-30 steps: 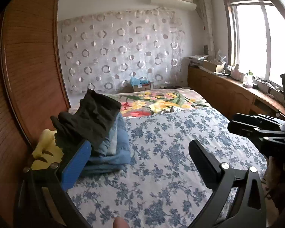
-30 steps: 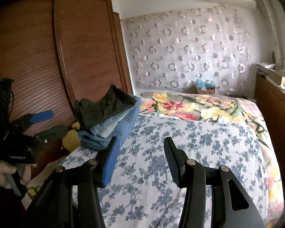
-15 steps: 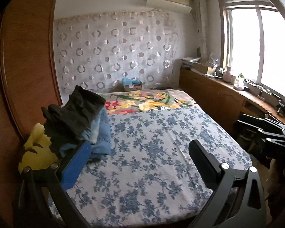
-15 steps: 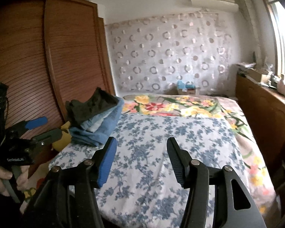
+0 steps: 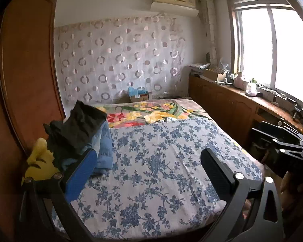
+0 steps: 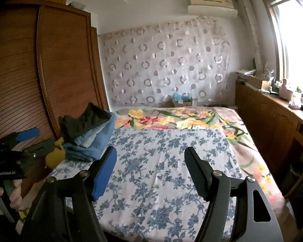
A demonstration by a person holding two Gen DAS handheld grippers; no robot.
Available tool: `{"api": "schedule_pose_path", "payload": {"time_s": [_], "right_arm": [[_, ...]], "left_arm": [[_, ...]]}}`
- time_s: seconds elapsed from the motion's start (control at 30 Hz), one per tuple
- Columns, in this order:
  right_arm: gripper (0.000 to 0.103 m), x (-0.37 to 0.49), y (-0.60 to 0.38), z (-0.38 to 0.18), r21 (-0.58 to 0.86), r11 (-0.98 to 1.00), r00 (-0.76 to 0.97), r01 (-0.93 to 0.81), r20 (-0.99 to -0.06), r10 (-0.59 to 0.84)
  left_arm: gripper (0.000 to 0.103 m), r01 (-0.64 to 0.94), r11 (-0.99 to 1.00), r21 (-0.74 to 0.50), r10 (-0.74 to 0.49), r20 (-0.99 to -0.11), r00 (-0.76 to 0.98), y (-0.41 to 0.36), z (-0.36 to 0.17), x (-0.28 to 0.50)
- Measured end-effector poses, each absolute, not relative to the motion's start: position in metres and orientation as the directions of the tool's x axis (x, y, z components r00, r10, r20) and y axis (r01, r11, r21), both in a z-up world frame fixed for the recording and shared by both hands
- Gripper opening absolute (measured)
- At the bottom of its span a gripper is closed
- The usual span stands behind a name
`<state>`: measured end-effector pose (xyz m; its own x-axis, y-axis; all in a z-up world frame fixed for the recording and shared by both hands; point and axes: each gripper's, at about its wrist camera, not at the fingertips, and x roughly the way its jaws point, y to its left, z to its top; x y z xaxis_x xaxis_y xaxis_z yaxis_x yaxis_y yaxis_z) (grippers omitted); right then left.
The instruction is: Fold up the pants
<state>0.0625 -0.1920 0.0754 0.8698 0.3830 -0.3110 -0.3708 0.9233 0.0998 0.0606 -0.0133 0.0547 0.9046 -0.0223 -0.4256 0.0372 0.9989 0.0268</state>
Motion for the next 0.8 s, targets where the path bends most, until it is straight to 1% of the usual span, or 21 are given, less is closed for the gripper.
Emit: {"api": "schedule_pose_path", "payload": {"time_s": [0.43,0.5,0.57,0.8], "right_arm": [[0.075,0.049,-0.196,0.081,0.091,0.929,0.884,-0.358,-0.288,0.369],[0.076,0.046,-0.198,0.083,0.090,0.931,0.889,-0.354,-0.278,0.365],[0.079,0.043,-0.198,0.084,0.088,0.933,0.894,-0.349,-0.267,0.360],[0.081,0.034,-0.195,0.078,0.081,0.937,0.905,-0.341,-0.241,0.350]], "left_arm": [[0.103,0.039,0.999,0.034,-0.023,-0.377,0.926,-0.021,0.078,0.046],[0.102,0.032,0.999,0.031,-0.018,-0.370,0.929,-0.021,0.080,0.044],[0.102,0.025,0.999,0.029,-0.013,-0.364,0.931,-0.019,0.082,0.042],[0.102,-0.007,1.000,0.025,0.016,-0.352,0.936,-0.011,0.081,0.036]]}}
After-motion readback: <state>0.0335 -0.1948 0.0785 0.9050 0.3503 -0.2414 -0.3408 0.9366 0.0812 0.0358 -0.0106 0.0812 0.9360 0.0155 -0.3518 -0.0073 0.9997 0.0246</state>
